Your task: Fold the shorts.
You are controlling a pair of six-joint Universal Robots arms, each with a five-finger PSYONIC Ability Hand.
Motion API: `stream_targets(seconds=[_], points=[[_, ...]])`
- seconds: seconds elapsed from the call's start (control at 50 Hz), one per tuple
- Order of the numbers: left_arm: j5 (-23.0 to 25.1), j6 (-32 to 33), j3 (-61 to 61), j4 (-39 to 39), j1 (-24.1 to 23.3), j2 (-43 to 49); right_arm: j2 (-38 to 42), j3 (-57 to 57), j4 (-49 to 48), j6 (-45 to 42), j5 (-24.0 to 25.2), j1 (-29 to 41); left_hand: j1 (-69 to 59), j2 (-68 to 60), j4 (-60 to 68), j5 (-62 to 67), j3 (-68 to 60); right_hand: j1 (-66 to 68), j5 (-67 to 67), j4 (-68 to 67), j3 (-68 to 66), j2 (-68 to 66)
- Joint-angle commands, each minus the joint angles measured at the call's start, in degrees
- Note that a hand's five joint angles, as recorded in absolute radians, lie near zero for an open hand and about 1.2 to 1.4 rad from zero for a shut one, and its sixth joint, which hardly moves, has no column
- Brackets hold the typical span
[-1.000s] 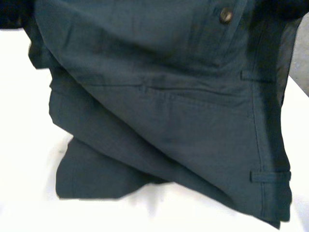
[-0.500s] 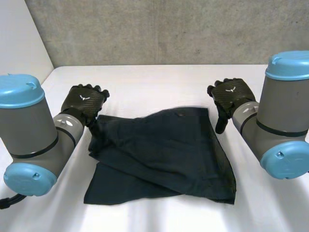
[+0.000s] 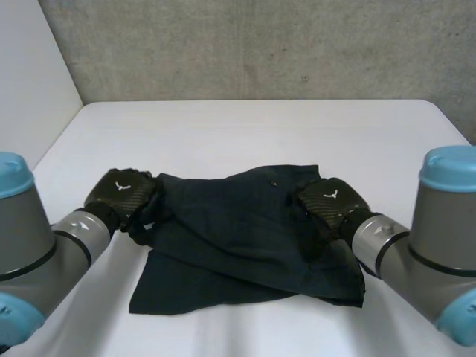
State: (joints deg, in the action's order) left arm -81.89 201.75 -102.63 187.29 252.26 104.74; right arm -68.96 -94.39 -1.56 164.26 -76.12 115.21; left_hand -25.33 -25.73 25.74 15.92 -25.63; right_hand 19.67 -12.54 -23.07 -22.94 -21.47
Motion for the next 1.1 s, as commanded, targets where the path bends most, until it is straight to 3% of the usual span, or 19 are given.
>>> stream_targets(seconds=[0.02,0.22,0.34,0.52,0.62,0.66,0.74,0.76,0.9,1.1], points=[[0.1,0.4,6.0,1.8,0.8,9.5,7.9,1.4,-6.4,0.4,-0.6,0.2,-6.2,-5.9,5.8,5.7,-6.0,8.4,-5.5,-5.0,-5.1,-6.6],[0.1,0.4,12.2,2.3,0.5,14.9,12.9,5.3,-7.1,0.4,-0.6,0.3,-6.6,-6.2,6.2,6.0,-6.3,16.3,-13.4,-12.9,-13.0,-14.5],[0.1,0.4,14.3,2.7,-0.1,17.1,14.8,8.1,-7.2,0.4,-0.7,0.3,-13.3,-12.9,12.9,12.7,-13.0,20.7,-17.8,-17.3,-17.4,-18.9],[0.1,0.4,17.1,2.6,-0.8,20.1,17.5,11.6,-7.1,0.3,-0.9,0.3,-35.8,-35.4,35.4,35.2,-35.5,19.9,-17.0,-16.5,-16.6,-18.1],[0.0,0.5,17.3,2.6,-0.9,20.2,18.8,13.6,-6.7,0.3,-1.0,0.4,-54.6,-54.2,54.2,54.0,-54.3,20.2,-17.3,-16.8,-16.9,-18.4],[0.0,0.5,17.2,2.6,-1.0,20.0,19.4,14.1,-6.7,0.3,-1.1,0.4,-54.7,-54.3,54.3,54.1,-54.4,20.9,-18.0,-17.5,-17.6,-19.1],[-0.3,0.5,17.0,2.6,-1.1,18.7,20.5,15.2,-6.4,-0.1,-1.6,0.4,-54.7,-54.3,54.3,54.1,-54.4,36.3,-33.4,-32.9,-33.0,-34.5],[-0.4,0.5,17.0,2.5,-1.1,17.8,20.4,15.2,-6.3,-0.3,-1.7,0.3,-54.7,-54.3,54.3,54.1,-54.4,55.7,-52.8,-52.3,-52.4,-53.9],[-0.2,0.5,15.6,1.8,-2.1,8.3,13.8,14.2,-6.0,-0.2,-2.0,0.1,-54.7,-54.3,54.3,54.1,-54.4,60.3,-57.5,-56.9,-57.1,-58.5],[-0.1,0.5,18.7,-0.9,-3.4,-10.4,-5.8,16.6,-1.6,-1.8,-2.7,-0.3,-54.7,-54.3,54.3,54.1,-54.4,60.3,-57.5,-56.9,-57.1,-58.5]])
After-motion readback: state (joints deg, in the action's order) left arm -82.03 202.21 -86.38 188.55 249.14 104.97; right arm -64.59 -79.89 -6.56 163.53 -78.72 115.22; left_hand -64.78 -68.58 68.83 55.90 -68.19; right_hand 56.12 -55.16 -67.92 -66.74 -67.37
